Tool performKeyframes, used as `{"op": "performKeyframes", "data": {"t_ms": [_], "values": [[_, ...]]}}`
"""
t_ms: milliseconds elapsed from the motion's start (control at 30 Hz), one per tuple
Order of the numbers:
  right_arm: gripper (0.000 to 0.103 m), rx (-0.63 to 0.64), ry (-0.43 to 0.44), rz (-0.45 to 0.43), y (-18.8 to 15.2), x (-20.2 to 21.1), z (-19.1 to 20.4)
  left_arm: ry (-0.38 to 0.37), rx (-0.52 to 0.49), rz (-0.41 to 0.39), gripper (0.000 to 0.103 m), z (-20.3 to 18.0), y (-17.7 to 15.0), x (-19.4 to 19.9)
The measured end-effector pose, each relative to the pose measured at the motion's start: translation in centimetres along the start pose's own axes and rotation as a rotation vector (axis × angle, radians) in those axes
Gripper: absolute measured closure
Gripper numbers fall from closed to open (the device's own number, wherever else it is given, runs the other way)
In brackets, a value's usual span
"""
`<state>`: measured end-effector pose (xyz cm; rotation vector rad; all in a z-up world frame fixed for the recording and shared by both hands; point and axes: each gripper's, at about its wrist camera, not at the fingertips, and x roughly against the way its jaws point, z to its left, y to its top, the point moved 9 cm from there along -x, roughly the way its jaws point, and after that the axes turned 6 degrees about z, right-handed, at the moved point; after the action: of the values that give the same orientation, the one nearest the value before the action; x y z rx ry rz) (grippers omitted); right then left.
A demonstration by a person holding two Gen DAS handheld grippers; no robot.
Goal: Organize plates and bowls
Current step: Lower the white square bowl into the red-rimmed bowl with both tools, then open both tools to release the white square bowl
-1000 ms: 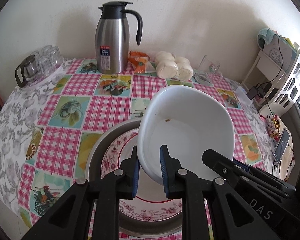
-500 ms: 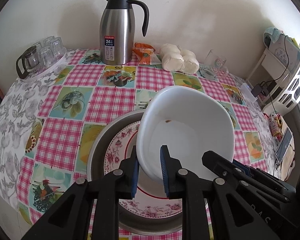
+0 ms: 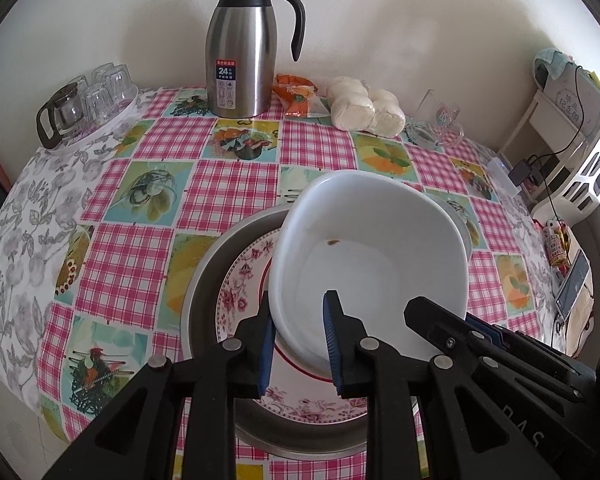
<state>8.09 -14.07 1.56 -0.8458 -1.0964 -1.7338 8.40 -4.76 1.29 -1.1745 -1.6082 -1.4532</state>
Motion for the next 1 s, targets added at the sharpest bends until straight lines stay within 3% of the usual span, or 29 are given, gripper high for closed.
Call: {"op": "performKeyframes", "data": {"t_ms": [367, 1000], "values": [[0.078, -0.021, -0.016, 0.056, -0.6, -1.5, -0.8, 0.003, 0.012, 0.064, 0.080, 0.4, -0.6, -1.6], [0.077, -0.022, -0.007, 0.057, -0.5, -1.4, -0.7, -0.006, 0.008, 0.062, 0.076, 0.4, -0.6, -1.6]]}}
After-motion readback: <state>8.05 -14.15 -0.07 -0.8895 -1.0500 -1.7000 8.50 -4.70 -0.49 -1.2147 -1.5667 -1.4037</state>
